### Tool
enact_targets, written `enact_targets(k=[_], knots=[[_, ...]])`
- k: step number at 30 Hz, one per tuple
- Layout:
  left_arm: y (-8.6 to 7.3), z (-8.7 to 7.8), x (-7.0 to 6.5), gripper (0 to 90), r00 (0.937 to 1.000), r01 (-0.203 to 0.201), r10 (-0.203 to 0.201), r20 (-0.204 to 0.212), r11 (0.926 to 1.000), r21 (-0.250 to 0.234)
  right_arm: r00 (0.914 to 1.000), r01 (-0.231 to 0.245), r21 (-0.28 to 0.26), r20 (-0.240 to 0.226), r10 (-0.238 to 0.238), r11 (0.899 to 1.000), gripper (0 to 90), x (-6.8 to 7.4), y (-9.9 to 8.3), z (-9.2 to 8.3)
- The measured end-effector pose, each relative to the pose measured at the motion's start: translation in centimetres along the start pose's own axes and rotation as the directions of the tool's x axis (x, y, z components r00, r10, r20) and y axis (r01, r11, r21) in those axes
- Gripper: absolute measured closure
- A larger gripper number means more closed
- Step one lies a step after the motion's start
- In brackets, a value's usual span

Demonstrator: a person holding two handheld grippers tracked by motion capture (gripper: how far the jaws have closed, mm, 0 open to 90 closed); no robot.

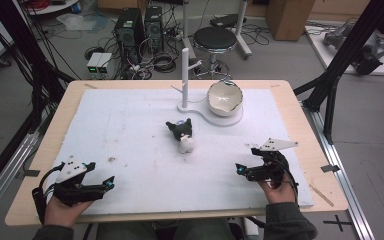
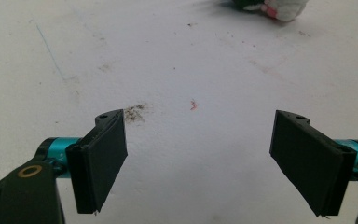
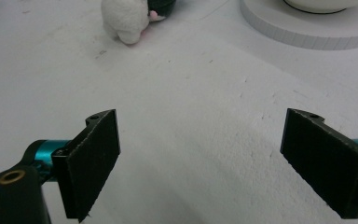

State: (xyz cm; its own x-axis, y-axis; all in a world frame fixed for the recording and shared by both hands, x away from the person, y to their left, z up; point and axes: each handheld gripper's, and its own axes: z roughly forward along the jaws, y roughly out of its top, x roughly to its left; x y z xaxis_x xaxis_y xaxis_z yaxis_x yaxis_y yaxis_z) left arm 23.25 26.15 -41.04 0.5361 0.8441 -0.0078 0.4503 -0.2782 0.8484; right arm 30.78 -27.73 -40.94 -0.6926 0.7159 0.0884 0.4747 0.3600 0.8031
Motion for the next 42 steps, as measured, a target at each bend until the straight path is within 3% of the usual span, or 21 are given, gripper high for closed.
enact_targets(k=[42], knots=[[-0.13,-0.15,-0.21,19.1,1.0,-0.004,0.004,-0.002,1.0,-0.004,0.9998,0.012,-0.016,-0.013,-0.012,1.0,11.0,0.53,0.61,0.57]])
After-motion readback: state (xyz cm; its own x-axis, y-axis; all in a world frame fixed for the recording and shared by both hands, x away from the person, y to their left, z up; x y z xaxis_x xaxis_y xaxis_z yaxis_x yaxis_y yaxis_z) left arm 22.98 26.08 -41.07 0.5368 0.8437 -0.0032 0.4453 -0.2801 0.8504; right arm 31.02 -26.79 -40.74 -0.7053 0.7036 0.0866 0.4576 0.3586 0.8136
